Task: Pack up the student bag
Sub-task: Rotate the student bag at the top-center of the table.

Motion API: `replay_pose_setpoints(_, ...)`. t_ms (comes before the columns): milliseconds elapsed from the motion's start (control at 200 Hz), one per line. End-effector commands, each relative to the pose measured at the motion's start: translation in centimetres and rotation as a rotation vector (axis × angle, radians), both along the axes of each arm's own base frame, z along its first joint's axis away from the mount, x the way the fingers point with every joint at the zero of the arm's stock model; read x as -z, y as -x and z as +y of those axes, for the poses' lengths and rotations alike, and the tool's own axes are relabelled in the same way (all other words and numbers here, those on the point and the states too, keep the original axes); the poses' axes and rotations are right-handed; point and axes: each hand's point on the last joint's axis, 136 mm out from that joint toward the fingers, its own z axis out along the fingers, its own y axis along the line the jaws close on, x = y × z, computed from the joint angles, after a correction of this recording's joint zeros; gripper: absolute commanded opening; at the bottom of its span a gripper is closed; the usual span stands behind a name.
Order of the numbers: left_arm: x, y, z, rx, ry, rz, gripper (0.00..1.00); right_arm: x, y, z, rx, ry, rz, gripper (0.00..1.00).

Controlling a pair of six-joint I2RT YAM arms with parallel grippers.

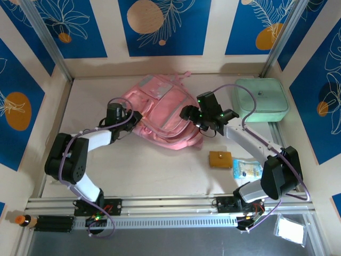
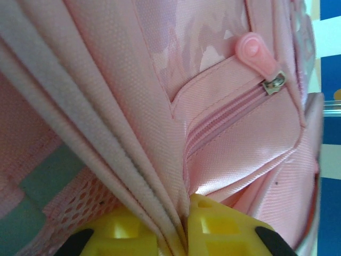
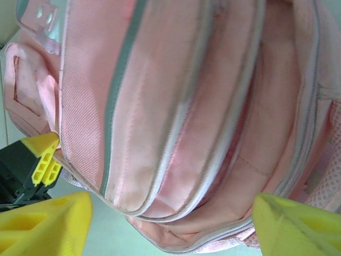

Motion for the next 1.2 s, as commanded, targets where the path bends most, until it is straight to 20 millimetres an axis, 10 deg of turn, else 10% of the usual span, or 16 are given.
replay_pose_setpoints(0,-3.5,0.2,-0.6,0.044,0.023,-0.089,0.12,-1.6,0.2,0.9,-0.046,0.033,-0.048,0.78)
replay_pose_setpoints(385,-4.7,2.0,-0.9,0.051,0.047,-0.08,0.12,3.0,-1.3,5.4,-0.125,-0.109,0.102,0.76)
replay_pose_setpoints(860,-4.9,2.3,-3.3,0.148,0.109,-0.063,0.12,4.0,-11.8,5.3,-0.245,0.006,-0.064,0.77)
replay_pose_setpoints(1195,-5.3,1.5,-4.5,0.095,0.195,-0.055,0.12,0.4,-4.7,0.6,-0.09,0.145,0.002,0.82)
